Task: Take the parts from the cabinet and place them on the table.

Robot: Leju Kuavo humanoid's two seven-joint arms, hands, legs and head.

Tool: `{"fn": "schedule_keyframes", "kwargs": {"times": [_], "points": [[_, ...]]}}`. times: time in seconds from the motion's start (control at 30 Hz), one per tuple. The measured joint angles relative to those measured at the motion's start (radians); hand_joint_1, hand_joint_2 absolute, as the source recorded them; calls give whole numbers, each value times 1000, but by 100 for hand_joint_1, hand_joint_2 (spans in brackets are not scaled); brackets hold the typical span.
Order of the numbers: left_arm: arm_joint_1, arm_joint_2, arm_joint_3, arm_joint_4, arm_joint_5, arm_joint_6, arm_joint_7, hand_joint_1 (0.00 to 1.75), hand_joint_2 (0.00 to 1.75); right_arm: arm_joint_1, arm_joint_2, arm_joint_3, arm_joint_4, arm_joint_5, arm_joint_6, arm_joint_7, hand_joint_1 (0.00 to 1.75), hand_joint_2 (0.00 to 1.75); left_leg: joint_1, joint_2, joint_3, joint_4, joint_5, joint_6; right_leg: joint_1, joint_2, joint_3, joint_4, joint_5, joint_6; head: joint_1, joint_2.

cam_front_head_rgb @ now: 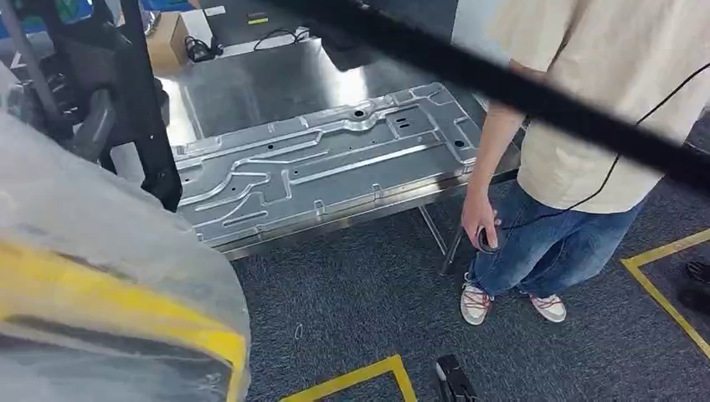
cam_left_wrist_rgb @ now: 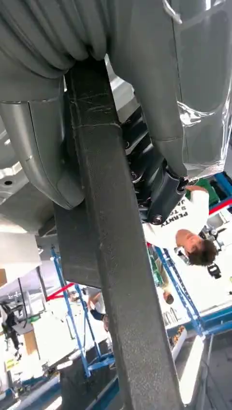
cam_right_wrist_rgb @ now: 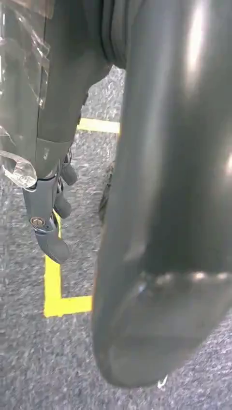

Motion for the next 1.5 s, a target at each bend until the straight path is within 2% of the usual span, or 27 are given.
{"fn": "schedule_keyframes", "kwargs": {"times": [0.1, 0.13, 0.2, 0.27, 0.3, 0.33, 0.4, 0.43, 0.57, 0.6, 0.63, 0.73, 0.77, 0.8, 0.83, 0.93, 0.97, 1.1, 1.17, 1.23, 1.27, 1.3, 1.33, 1.37, 1.43, 1.47, 1.5], "points": [[-4, 0, -2, 0, 0, -2, 0, 175, 175, 0, 3, 0, 0, -1, 2, -2, 0, 0, 7, 2, -5, 10, -12, -7, -1, -1, 3, -4, 1, -14, 0, 0], [-5, 0, -2, 0, 0, -2, 0, 175, 175, 0, 3, 0, 0, -3, 3, -3, 0, 0, 8, 5, -19, 46, -37, -13, -1, 0, 4, -3, 0, -17, -1, 0], [-5, 1, -1, 0, 0, -2, 0, 175, 175, 0, 3, 0, 0, -3, 3, -3, 0, 0, 10, 6, -89, 202, -112, -24, 0, 0, 4, -3, -2, -23, -2, 0], [-1, 0, -3, 0, 0, -2, 0, 175, 175, 0, 4, 0, 0, -3, 3, -3, 0, 0, 11, 6, -153, 328, -146, -28, 1, 0, 4, -3, -3, -25, -3, 0], [0, 0, -3, 0, 0, -2, 0, 175, 175, 1, 4, 0, 0, -3, 3, -3, 0, 0, 11, 6, -156, 325, -134, -27, 1, 0, 5, -3, -4, -25, -3, 0], [0, 0, -3, 0, 0, -2, 0, 175, 175, 0, 4, 0, 0, -3, 3, -3, 0, 0, 11, 6, -136, 279, -104, -25, 1, 0, 7, -3, -4, -25, -3, 0], [-4, 1, -1, 0, 0, -2, 0, 175, 175, -2, 5, 0, 0, -3, 3, -3, 0, 0, 6, 7, -39, 82, -12, -9, 3, 0, 14, -4, -6, -25, -3, 0], [-9, 1, 0, 0, 0, -2, 0, 175, 175, -2, 8, 0, 0, -3, 3, -4, 0, 0, 1, 13, -4, 7, 3, 2, 2, -1, 15, -5, -6, -25, -3, 0], [-12, 1, 0, 0, 0, -3, 0, 175, 175, -3, 13, 0, 0, -3, 4, -4, 0, 0, -10, 14, 2, -8, -3, 11, 3, -4, 17, -11, -7, -7, -3, 0], [-12, 1, 1, 0, 0, -3, 0, 175, 175, -4, 13, 0, 0, -3, 4, -4, 0, 0, 4, 14, 20, -26, 8, 14, 7, -3, 16, -6, -12, -2, -3, 0], [-12, 1, 1, 0, 0, -4, 0, 175, 175, -5, 13, 0, 0, -3, 4, -4, 0, 0, 3, 16, 27, -31, 9, 13, 4, -4, 13, 14, -21, 2, -3, 0], [-17, 1, -2, 0, 3, -11, 0, 175, 175, -4, 13, 1, 0, -2, 4, -2, 0, 0, 4, 18, 36, -31, 4, 24, 5, -4, -89, 227, -124, 10, -2, 0], [-16, 1, -4, 0, 4, -13, 1, 175, 175, -3, 13, 1, 0, 0, 5, -2, 0, 0, 4, 16, 36, -30, 3, 25, 4, -4, -128, 294, -139, 12, -1, 0], [-13, 1, -4, 0, 4, -12, 1, 175, 175, -3, 13, 1, 0, 0, 8, -2, 0, 0, 4, 15, 37, -30, 1, 25, 3, -4, -140, 303, -128, 14, -1, 0], [-12, 1, -4, 0, 5, -13, 1, 175, 175, -3, 13, 1, 0, 0, 11, -2, 0, 0, 6, 12, 40, -29, -2, 22, 2, -4, -125, 261, -96, 16, -1, 0], [-12, 1, -3, 0, 10, -12, 3, 175, 175, -3, 13, 2, 0, 0, 18, -2, 0, 0, 11, 8, 46, -16, -22, 6, -5, -4, -6, 10, 17, 21, -1, 0], [-12, 2, -2, 0, 13, -12, 3, 175, 175, -3, 14, 3, 0, 0, 19, -2, 0, 0, 2, 5, 39, -3, -30, 0, -3, 0, 2, -3, 7, 14, 0, 0], [-11, 2, -2, 0, 7, -5, 11, 175, 175, -3, 15, 8, 0, -5, 21, -2, 0, 0, 9, 3, 39, -3, -37, -6, -4, -1, -2, -4, 6, -9, -1, 0], [-12, 2, -1, 0, -8, 0, 21, 175, 175, -3, 16, 8, 0, -6, 21, -3, 0, 0, 12, 8, 2, 77, -83, -16, -4, -4, 3, -4, 3, -16, -3, 0], [-8, 2, 0, 0, -13, 5, 25, 175, 175, -2, 18, 9, 0, -6, 21, -3, 0, 0, 13, 8, -82, 245, -149, -23, -3, -7, 3, -4, 0, -20, -3, 0], [-5, 2, -2, 1, -15, 5, 27, 175, 175, -2, 18, 9, 0, -6, 21, -3, 0, 0, 13, 8, -125, 318, -166, -24, -2, -11, 4, -4, -1, -22, -4, 0], [-3, 2, -2, 1, -15, 5, 28, 175, 175, -2, 18, 9, 0, -6, 21, -3, 0, 0, 13, 8, -148, 342, -158, -23, -2, -15, 5, -4, -3, -22, -4, 0], [-3, 2, -2, 1, -16, 5, 29, 175, 175, -2, 19, 10, 0, -6, 21, -3, 0, 0, 13, 8, -142, 311, -129, -21, -1, -20, 8, -4, -4, -22, -4, 0], [-4, 2, -2, 1, -17, 6, 30, 175, 175, -2, 20, 10, 0, -6, 21, -3, 0, 0, 12, 11, -111, 235, -82, -16, 0, -26, 13, -4, -7, -23, -4, 0], [-8, 2, -1, 1, -18, 6, 32, 175, 175, -2, 21, 10, 0, -6, 21, -4, 0, 0, 2, 48, -27, 47, 8, 4, 1, -38, 25, -6, -12, -21, -4, 0], [-11, 2, 0, 1, -18, 6, 32, 175, 175, -3, 22, 10, 0, -6, 21, -4, 0, 0, -14, 91, -6, -4, 6, 14, 6, -44, 27, -5, -15, -17, -4, 0], [-13, 2, -1, 1, -18, 6, 32, 175, 175, -3, 23, 11, 0, -6, 21, -4, 0, 0, -18, 81, -7, -8, 6, 13, 7, -51, 26, -7, -17, -14, -4, 0]]}}
